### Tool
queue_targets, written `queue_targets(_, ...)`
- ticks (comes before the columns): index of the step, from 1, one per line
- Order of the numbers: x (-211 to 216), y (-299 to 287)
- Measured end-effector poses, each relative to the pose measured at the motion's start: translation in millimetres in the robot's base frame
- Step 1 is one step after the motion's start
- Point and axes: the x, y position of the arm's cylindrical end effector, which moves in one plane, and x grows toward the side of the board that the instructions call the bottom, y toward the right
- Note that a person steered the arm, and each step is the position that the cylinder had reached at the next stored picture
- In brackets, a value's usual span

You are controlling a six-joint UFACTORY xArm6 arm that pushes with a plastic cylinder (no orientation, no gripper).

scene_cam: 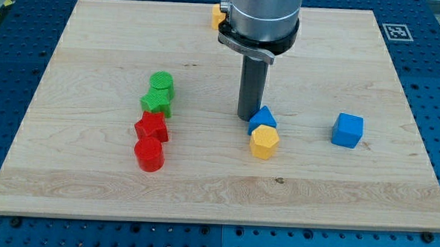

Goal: Move your arm closer to blue cube

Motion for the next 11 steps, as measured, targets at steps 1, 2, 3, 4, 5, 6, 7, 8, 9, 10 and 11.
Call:
queue_targets(1,-2,-1)
queue_targets(2,-20,-4)
queue_targets(3,-40,-4)
queue_targets(4,-40,-4)
queue_targets(5,-40,12)
queue_targets(6,-40,28)
queue_targets(7,-40,38)
queue_targets(8,-40,44)
queue_targets(9,-40,60)
queue_targets(10,-40,69)
queue_targets(11,-40,80)
